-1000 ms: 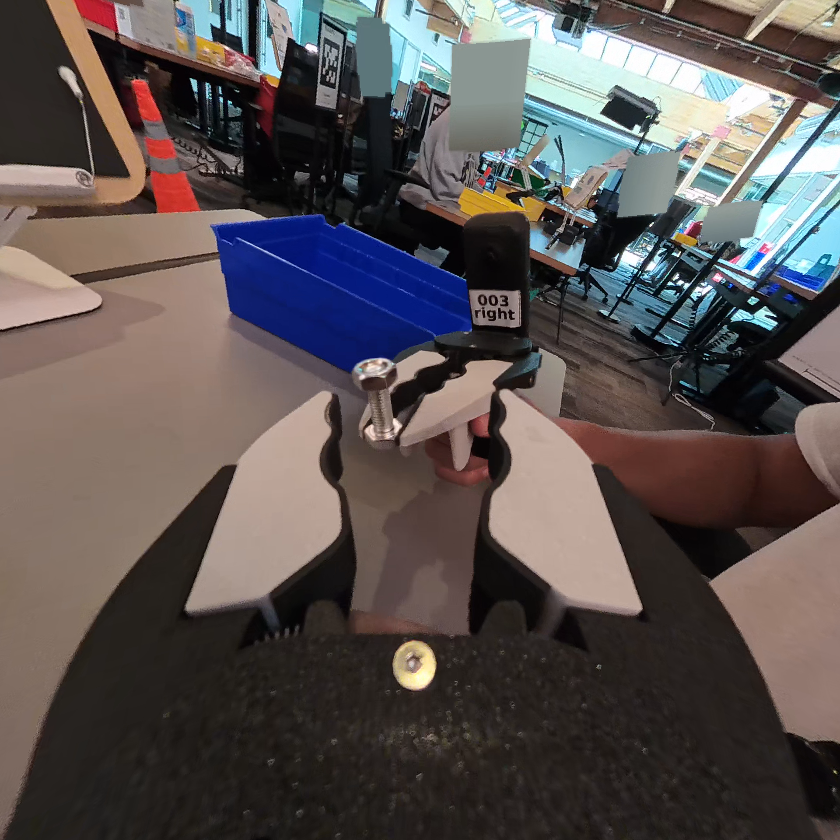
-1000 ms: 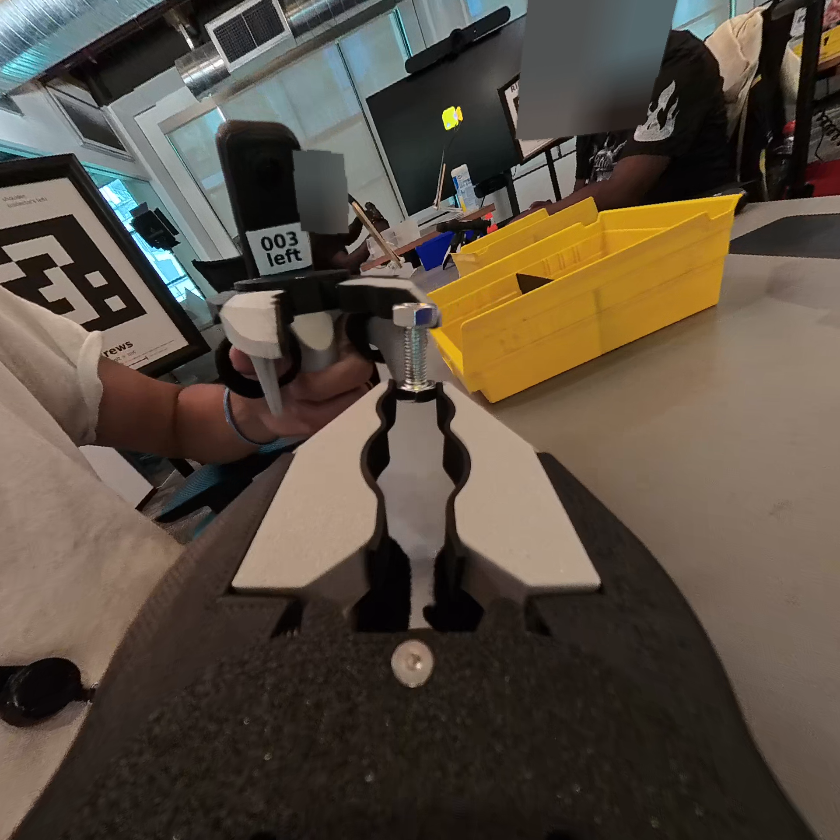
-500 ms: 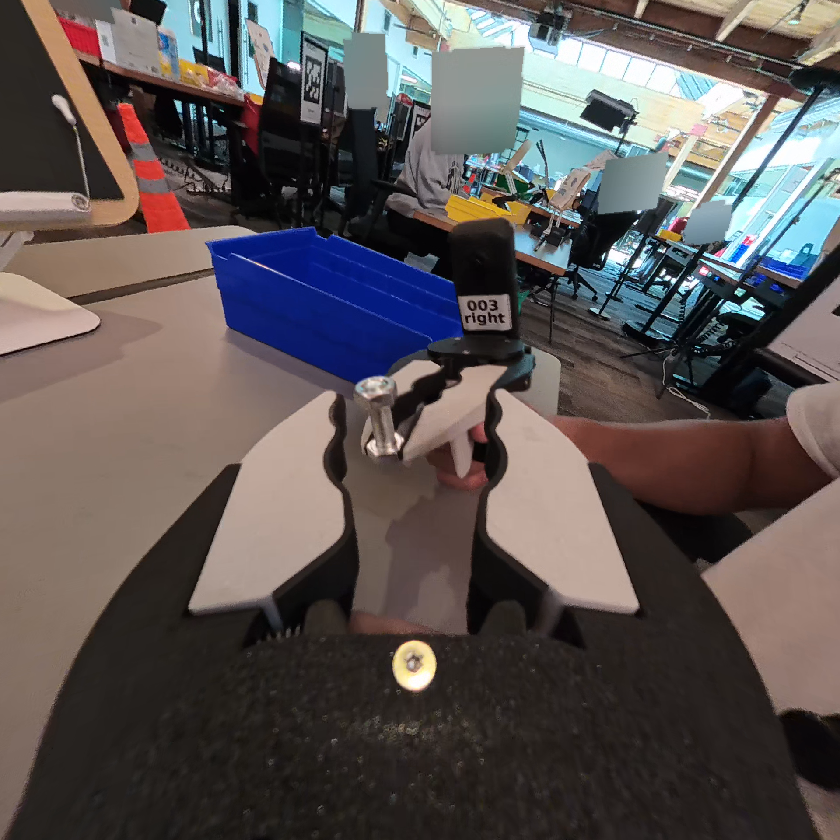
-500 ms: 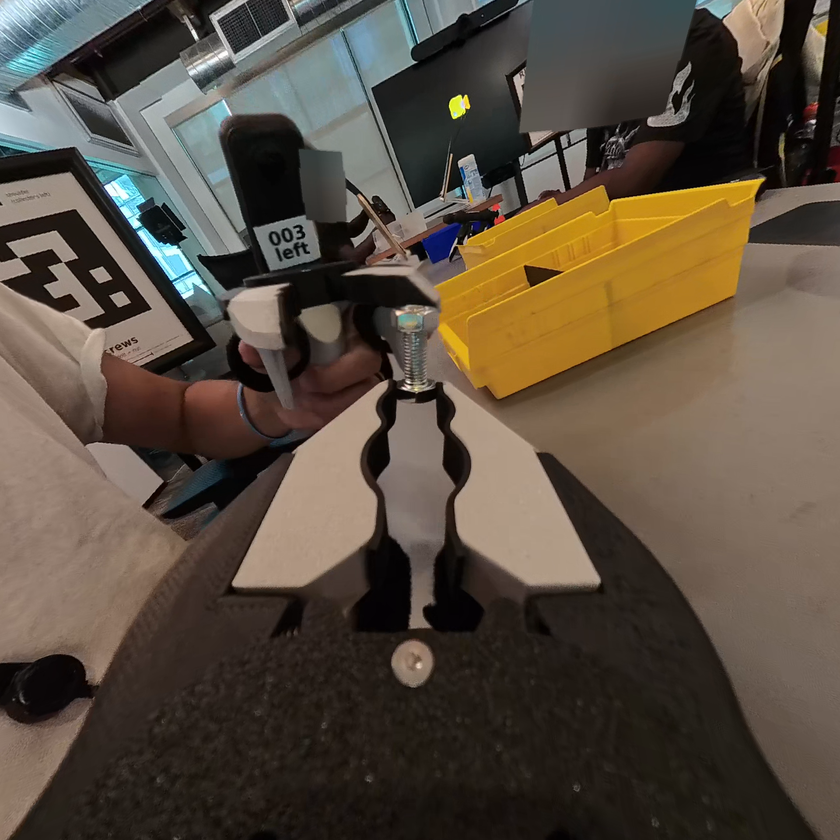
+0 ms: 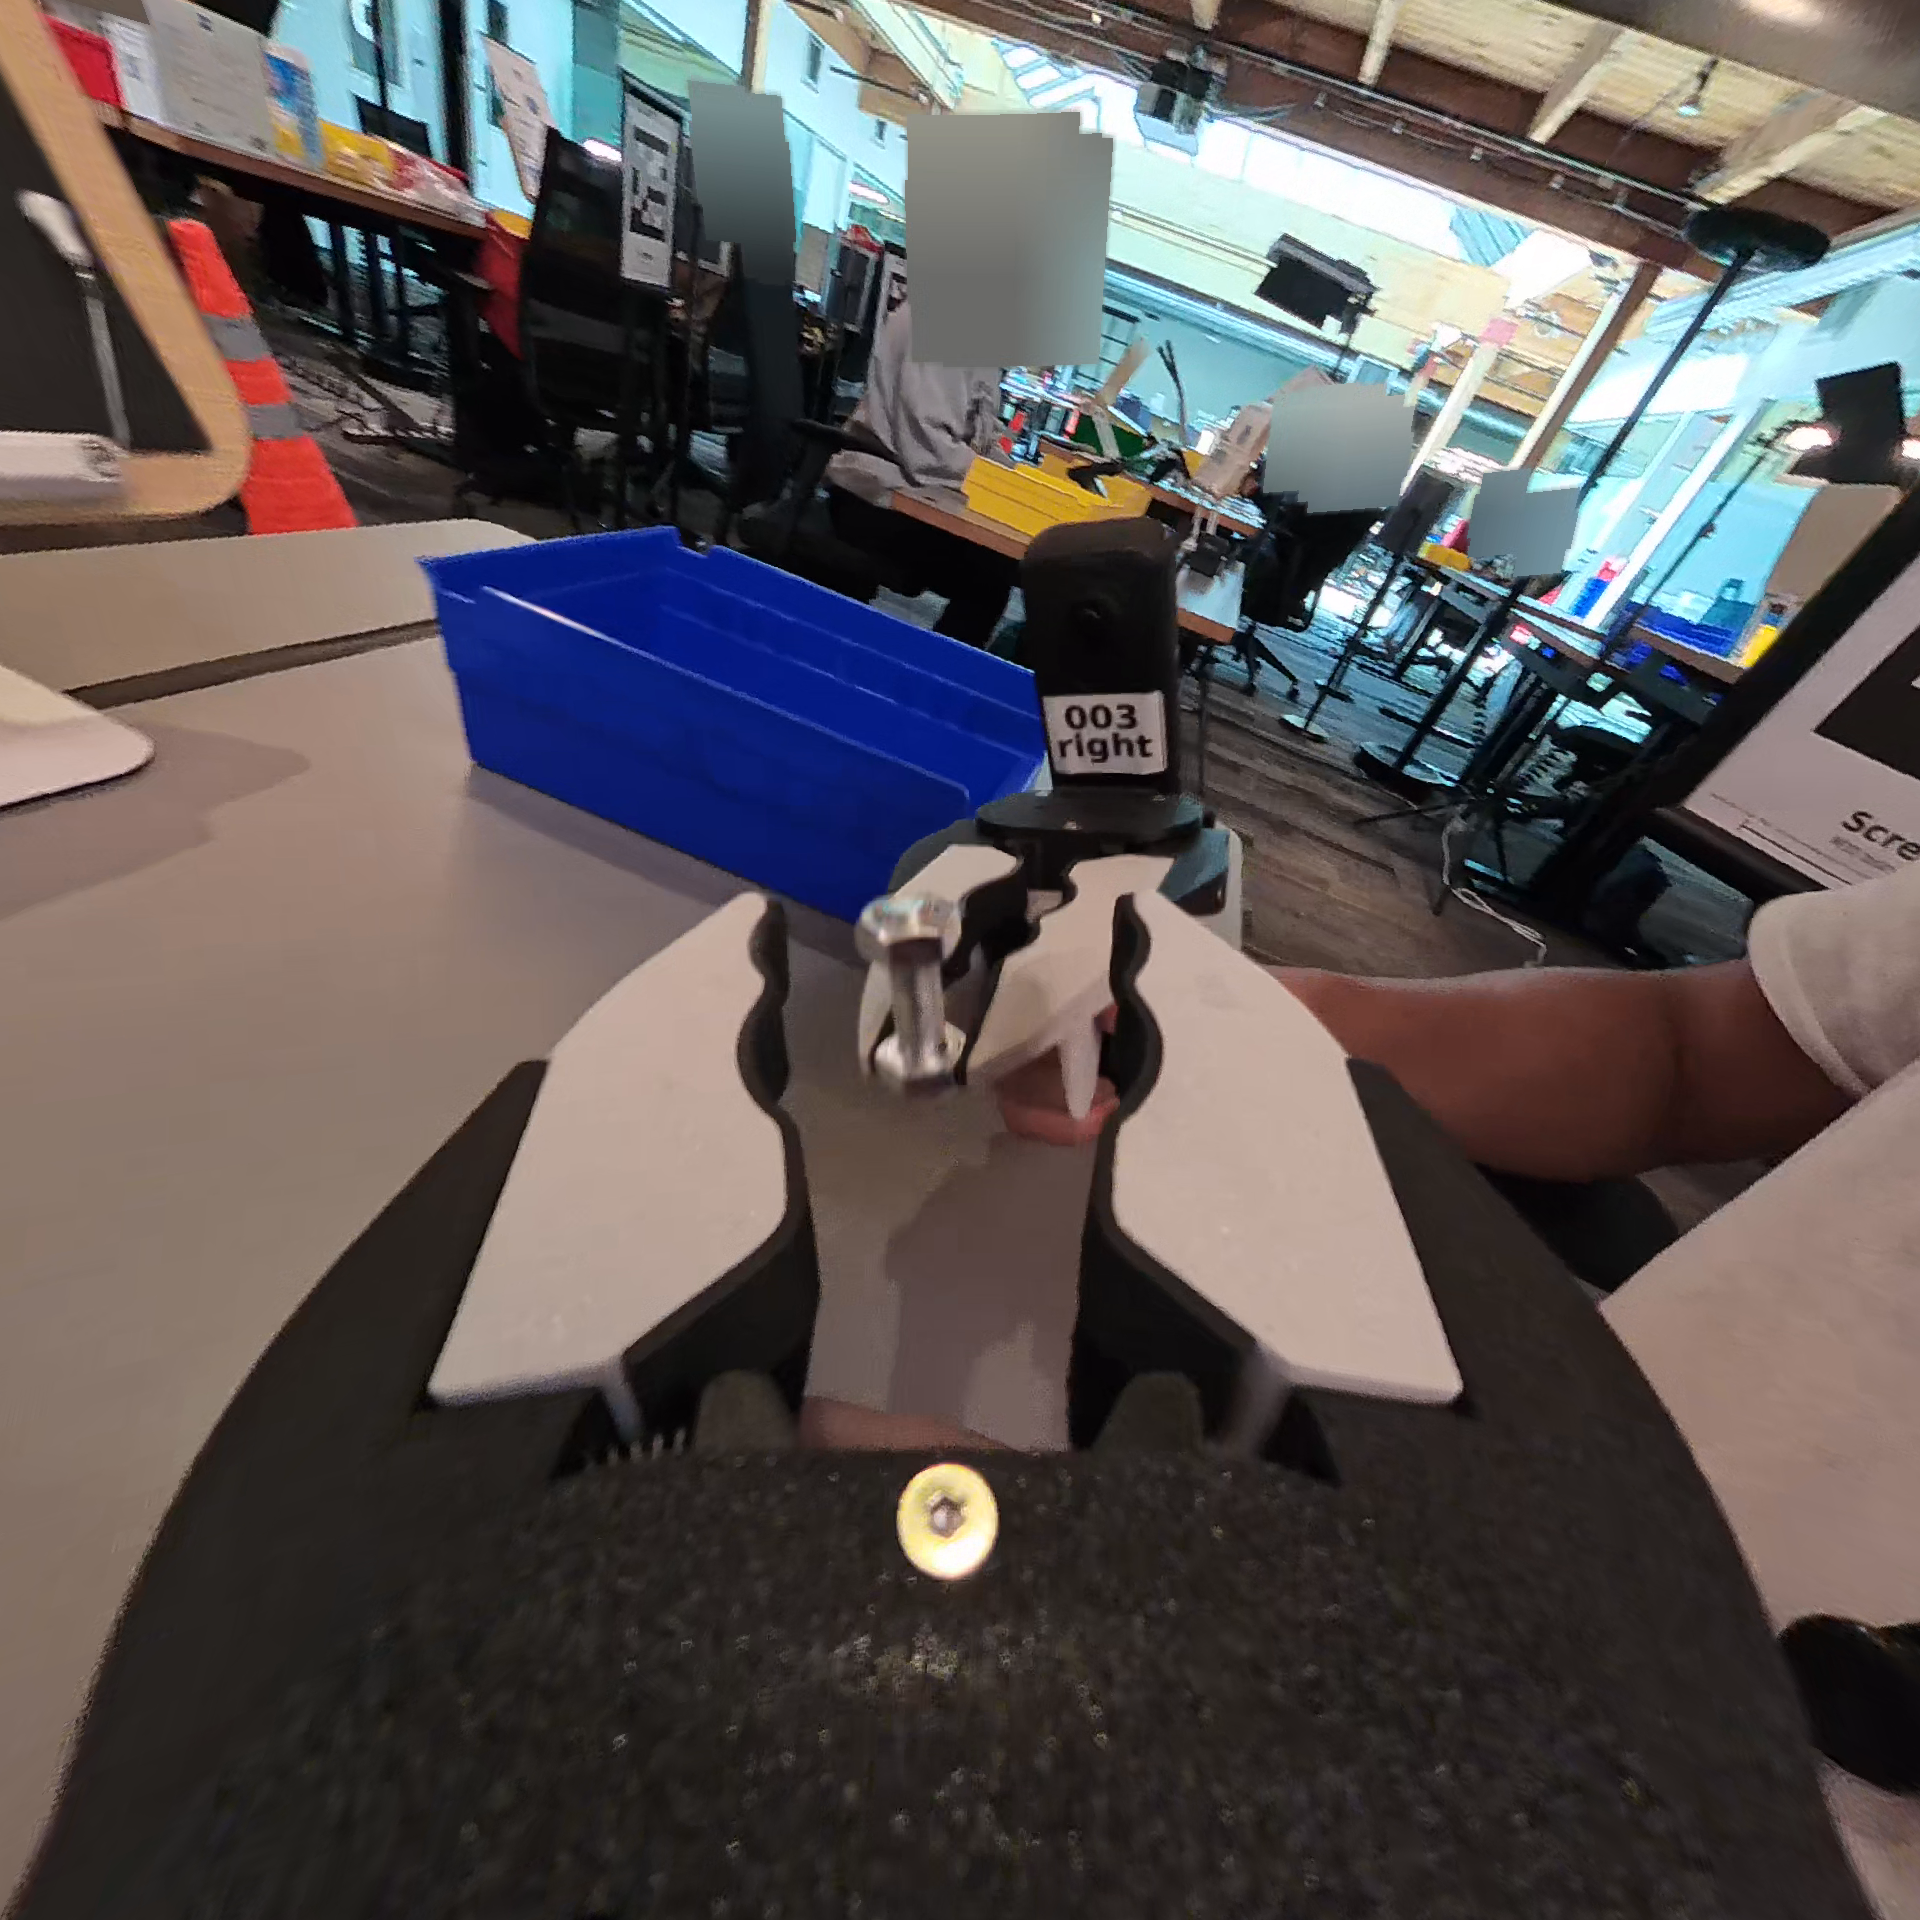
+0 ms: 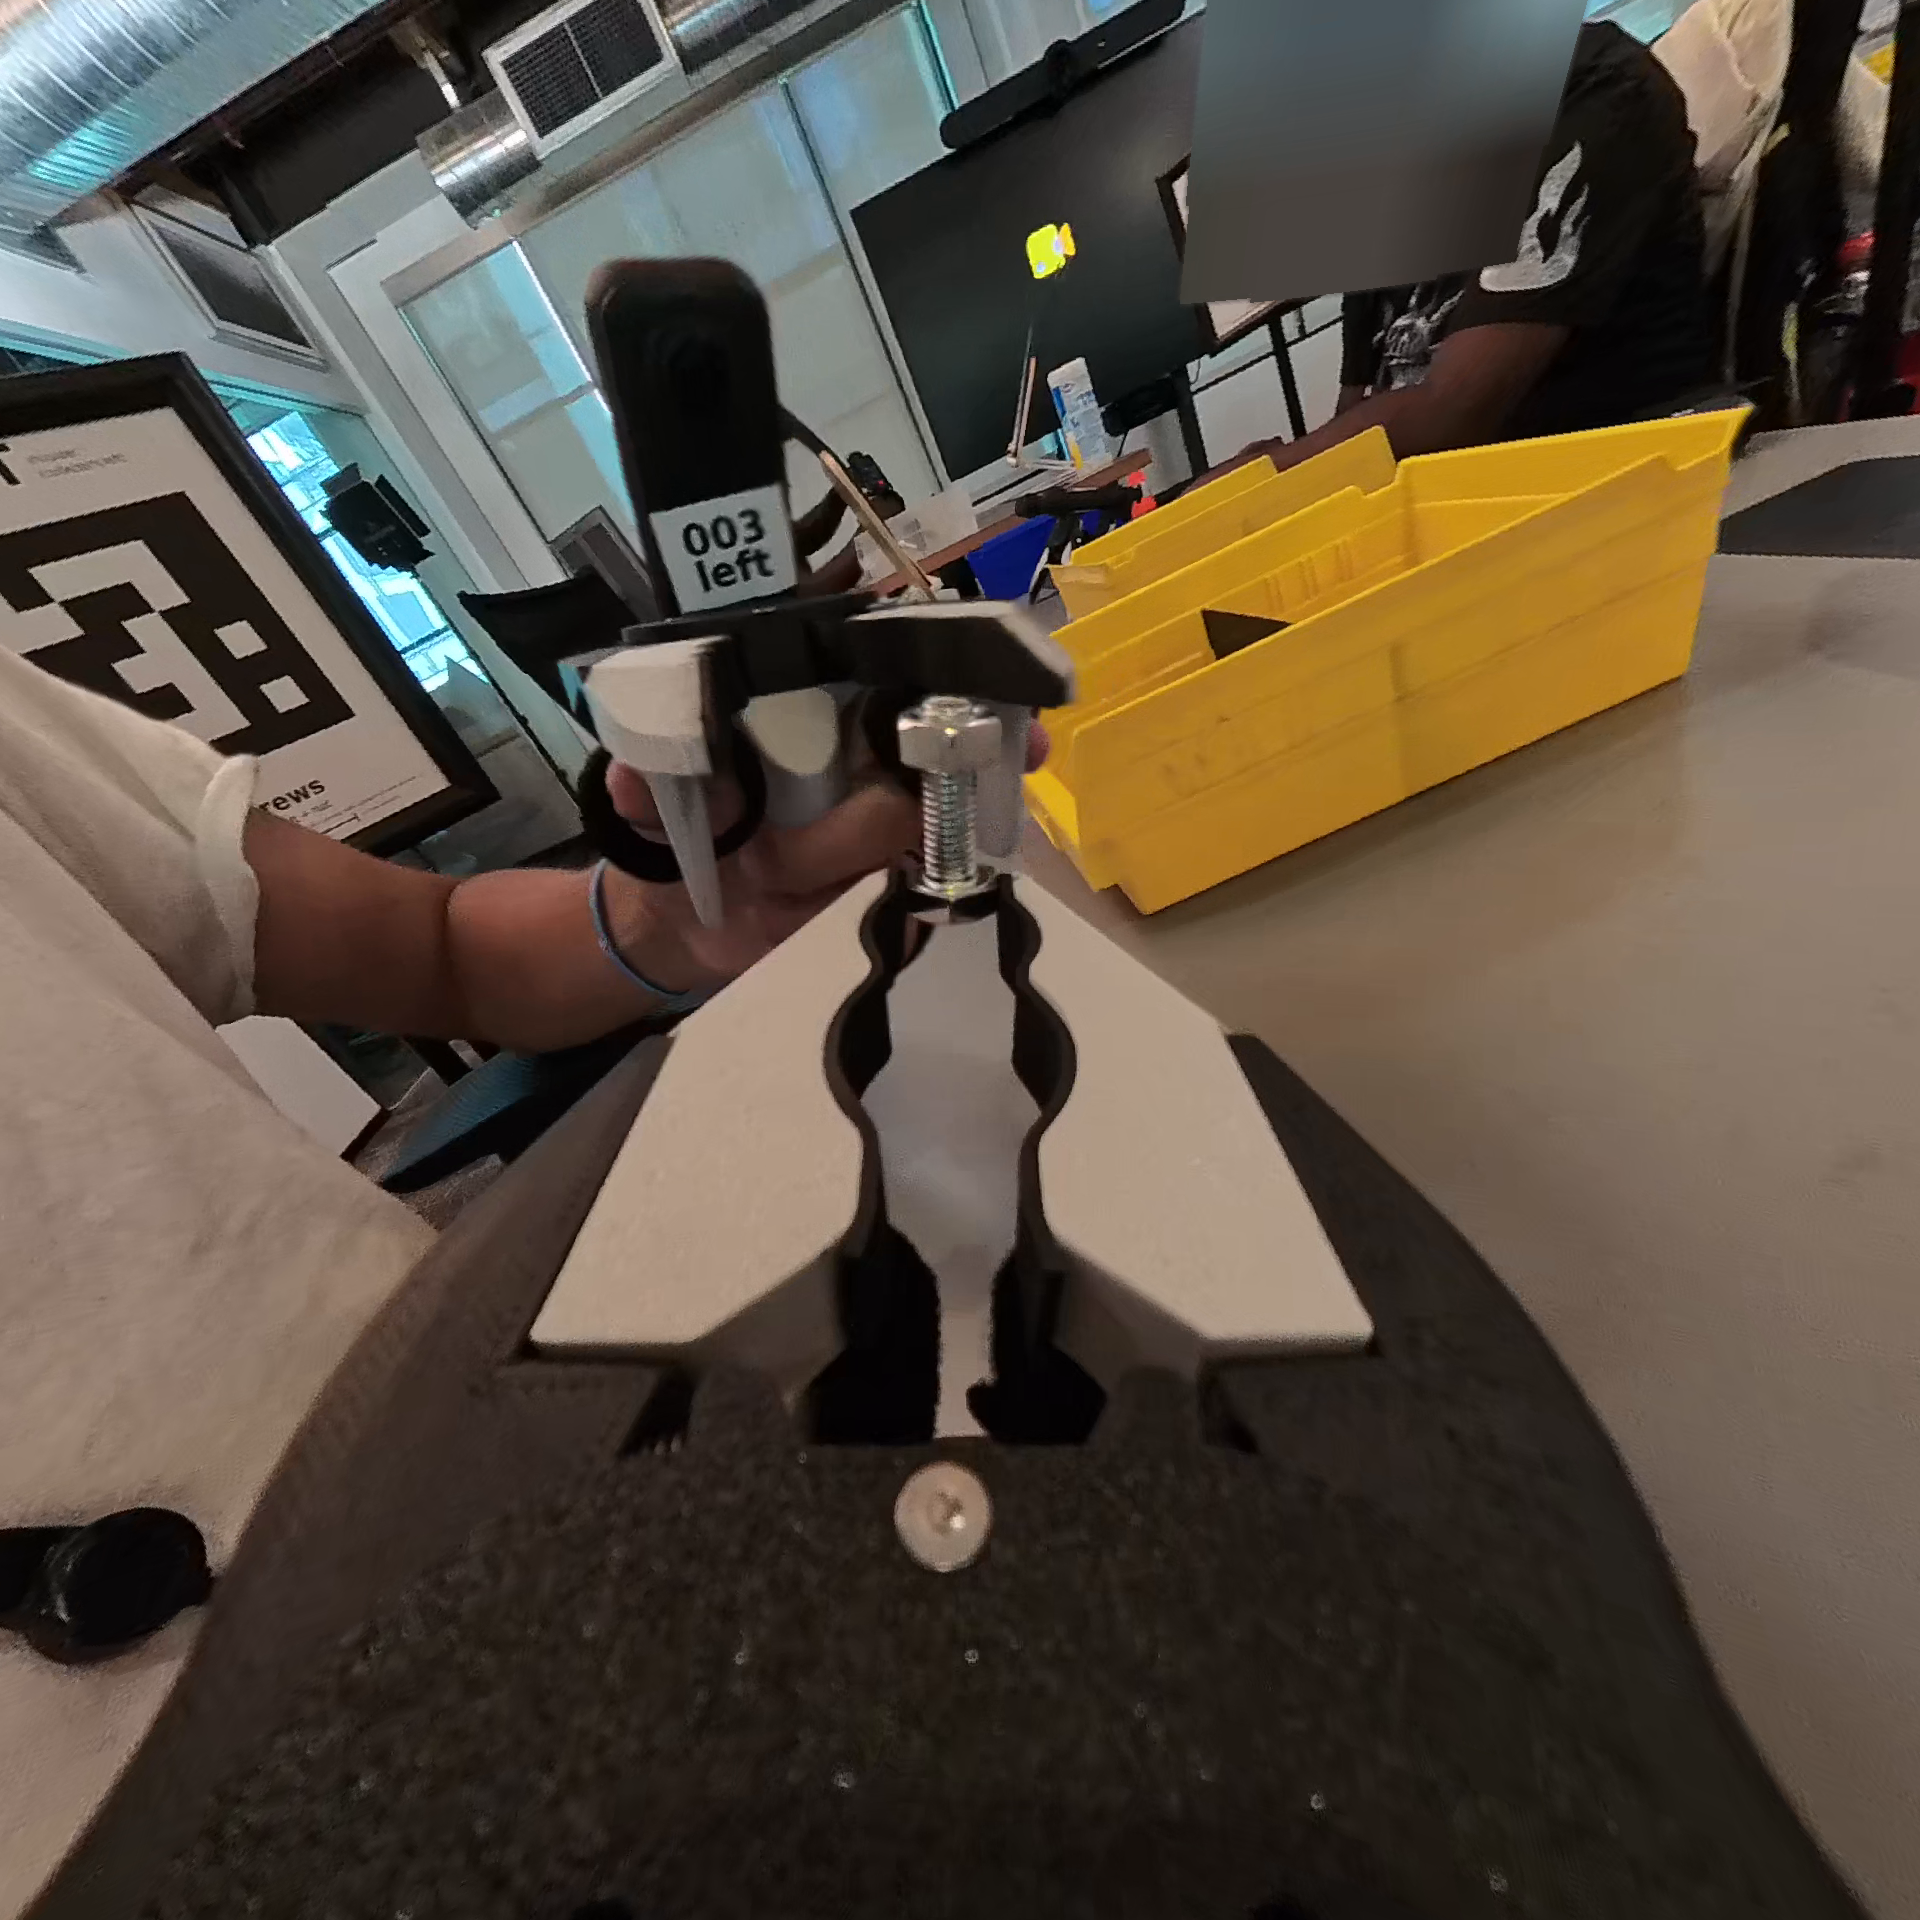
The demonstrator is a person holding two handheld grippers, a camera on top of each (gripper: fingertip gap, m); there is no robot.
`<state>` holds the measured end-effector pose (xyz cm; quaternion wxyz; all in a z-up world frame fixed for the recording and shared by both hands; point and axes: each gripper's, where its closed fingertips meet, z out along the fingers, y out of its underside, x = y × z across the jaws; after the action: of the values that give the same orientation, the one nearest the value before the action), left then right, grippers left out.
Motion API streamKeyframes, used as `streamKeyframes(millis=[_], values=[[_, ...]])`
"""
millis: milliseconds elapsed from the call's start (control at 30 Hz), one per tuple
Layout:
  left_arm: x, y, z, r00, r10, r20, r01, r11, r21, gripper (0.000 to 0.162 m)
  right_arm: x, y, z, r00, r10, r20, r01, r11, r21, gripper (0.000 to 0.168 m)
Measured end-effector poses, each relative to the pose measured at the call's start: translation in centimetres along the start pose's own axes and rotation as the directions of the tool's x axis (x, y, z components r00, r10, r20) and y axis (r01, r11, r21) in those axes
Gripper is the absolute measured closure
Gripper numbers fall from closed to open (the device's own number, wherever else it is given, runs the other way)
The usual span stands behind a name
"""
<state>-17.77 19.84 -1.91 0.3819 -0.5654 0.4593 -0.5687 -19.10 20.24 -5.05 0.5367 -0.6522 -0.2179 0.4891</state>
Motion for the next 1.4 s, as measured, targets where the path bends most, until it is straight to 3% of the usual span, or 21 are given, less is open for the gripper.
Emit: streamKeyframes(millis=[100,367,567,667,733,900,1067,1200,1400], values=[[0.3,0.6,-0.8,1.000,-0.007,0.011,0.007,1.000,-0.007,0.108,0.4,0.2,-0.1,1.000,-0.009,-0.018,0.009,1.000,-0.019,0.152],[0.8,1.5,2.9,0.999,0.005,-0.044,-0.010,0.995,-0.100,0.105,-1.0,0.7,1.5,0.999,-0.022,0.028,0.024,0.999,-0.044,0.151],[-0.6,0.9,-0.7,0.999,-0.004,0.051,0.006,0.999,-0.039,0.107,0.3,0.7,0.6,1.000,-0.002,-0.014,0.001,0.999,-0.037,0.152],[-0.2,1.0,-1.3,0.999,-0.021,0.032,0.022,0.999,-0.026,0.113,0.5,0.9,0.7,1.000,0.002,-0.023,-0.003,0.999,-0.053,0.152],[0.1,1.0,-0.3,1.000,-0.012,0.010,0.013,0.999,-0.033,0.115,0.4,1.2,1.1,1.000,0.001,-0.018,-0.002,0.998,-0.062,0.151],[0.1,2.0,2.5,0.999,0.034,-0.026,-0.037,0.992,-0.120,0.103,-0.4,1.2,2.0,1.000,0.014,0.013,-0.013,0.998,-0.053,0.152],[-1.4,0.7,-0.9,0.999,0.013,0.052,-0.010,0.998,-0.055,0.103,0.3,1.4,1.5,1.000,0.026,-0.013,-0.026,0.998,-0.056,0.151],[-0.9,1.7,-3.0,0.997,-0.016,0.072,0.020,0.999,-0.049,0.110,0.9,1.8,1.3,0.999,0.029,-0.031,-0.032,0.996,-0.083,0.152],[0.2,2.3,0.5,0.999,-0.037,0.005,0.037,0.996,-0.086,0.101,-0.1,2.1,2.5,1.000,0.019,0.007,-0.019,0.995,-0.095,0.152]])
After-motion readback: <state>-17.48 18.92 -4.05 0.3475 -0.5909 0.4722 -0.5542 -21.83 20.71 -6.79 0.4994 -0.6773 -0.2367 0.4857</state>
